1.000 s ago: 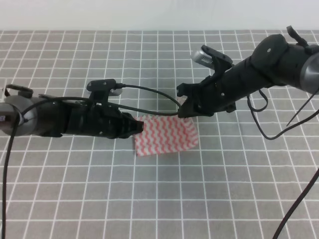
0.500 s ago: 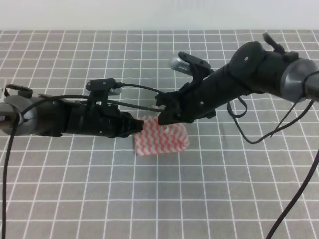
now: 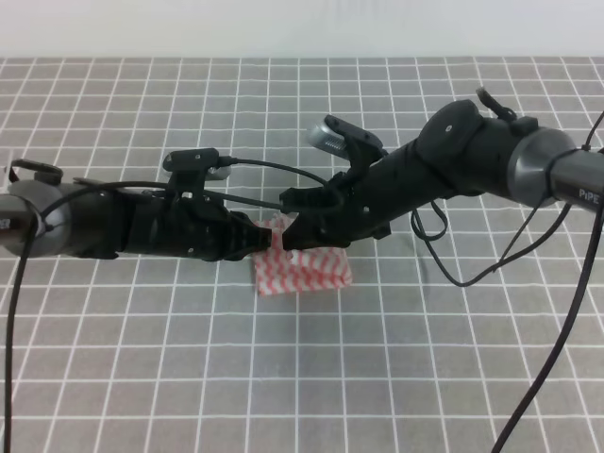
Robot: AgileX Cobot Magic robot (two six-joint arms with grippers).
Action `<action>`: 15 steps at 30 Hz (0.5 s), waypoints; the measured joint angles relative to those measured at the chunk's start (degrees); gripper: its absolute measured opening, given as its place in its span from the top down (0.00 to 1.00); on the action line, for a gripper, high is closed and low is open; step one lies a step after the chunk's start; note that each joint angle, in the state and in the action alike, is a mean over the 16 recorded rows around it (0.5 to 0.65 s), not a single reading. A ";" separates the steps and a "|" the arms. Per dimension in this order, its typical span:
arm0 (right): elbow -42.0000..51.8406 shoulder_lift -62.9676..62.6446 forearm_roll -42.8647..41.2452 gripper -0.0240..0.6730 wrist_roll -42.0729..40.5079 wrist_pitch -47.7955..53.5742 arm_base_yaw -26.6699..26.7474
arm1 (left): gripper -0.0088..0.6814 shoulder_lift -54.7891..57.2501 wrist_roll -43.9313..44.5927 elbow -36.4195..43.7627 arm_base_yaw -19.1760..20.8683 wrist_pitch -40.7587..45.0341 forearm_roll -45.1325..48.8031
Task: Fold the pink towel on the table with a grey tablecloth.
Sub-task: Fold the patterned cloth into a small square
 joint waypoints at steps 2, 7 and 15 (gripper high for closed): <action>0.00 0.21 0.60 0.99 -0.48 -0.03 0.08 | 0.99 0.00 0.01 0.00 0.00 0.00 0.02; 0.00 0.38 1.40 0.99 -1.13 -0.22 0.17 | 0.99 -0.08 0.07 0.00 0.00 -0.01 0.04; 0.00 0.42 1.79 0.99 -1.51 -0.55 0.25 | 0.99 -1.68 0.16 0.00 0.07 -0.51 0.68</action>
